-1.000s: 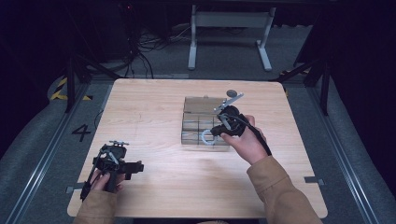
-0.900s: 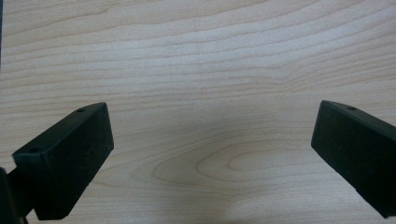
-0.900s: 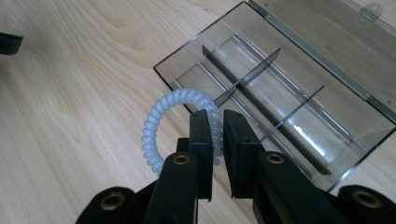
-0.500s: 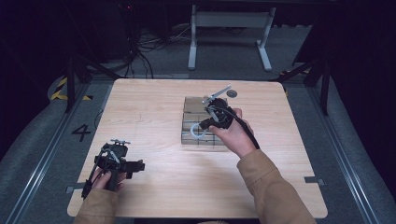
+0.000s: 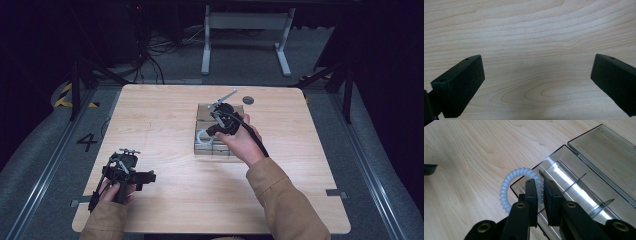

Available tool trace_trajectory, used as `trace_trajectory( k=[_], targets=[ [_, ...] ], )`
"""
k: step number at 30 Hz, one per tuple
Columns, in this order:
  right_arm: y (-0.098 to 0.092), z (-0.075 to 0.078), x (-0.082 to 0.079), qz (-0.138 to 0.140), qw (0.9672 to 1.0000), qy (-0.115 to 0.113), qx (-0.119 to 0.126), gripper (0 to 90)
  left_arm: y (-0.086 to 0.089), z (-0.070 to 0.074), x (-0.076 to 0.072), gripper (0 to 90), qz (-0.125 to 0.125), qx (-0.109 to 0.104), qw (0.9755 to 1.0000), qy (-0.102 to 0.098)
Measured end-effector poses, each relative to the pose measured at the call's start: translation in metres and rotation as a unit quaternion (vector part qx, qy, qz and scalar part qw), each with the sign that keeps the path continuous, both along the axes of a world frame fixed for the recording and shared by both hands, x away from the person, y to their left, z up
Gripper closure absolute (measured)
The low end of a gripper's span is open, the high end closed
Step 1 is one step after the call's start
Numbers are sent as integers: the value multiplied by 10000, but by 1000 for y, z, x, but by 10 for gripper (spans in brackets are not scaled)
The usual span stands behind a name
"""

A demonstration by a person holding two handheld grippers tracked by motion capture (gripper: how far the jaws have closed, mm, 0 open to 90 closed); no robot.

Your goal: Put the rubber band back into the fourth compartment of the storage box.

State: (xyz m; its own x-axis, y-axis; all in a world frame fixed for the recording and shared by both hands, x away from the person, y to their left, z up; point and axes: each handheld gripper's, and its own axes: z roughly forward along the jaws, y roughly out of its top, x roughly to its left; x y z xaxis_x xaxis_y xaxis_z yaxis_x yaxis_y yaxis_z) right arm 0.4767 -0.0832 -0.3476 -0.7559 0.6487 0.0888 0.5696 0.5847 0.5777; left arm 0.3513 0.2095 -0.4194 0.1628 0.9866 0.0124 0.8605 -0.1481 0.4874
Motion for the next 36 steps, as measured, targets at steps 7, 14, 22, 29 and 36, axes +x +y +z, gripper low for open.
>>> trace_trajectory(
  k=[7, 14, 22, 29, 36],
  targets=[
    [2, -10, 10, -105, 9999, -27, -67, 822, 0, 0, 0, 0, -7, 1, 10000, 14],
    [5, -23, 16, -155, 9998, 38, -127, 821, 0, -1, 0, 0, 13, -22, 10000, 3],
    [8, -35, 22, -208, 9996, 75, -158, 826, 0, -1, 0, 0, 6, -24, 10000, 2],
    [9, -45, 25, -235, 9994, 138, -213, 826, 1, -1, 0, 0, 1, -29, 10000, 15],
    [11, -50, 25, -209, 9994, 175, -212, 826, 0, -1, 0, 0, 6, -22, 10000, 11]
  ],
)
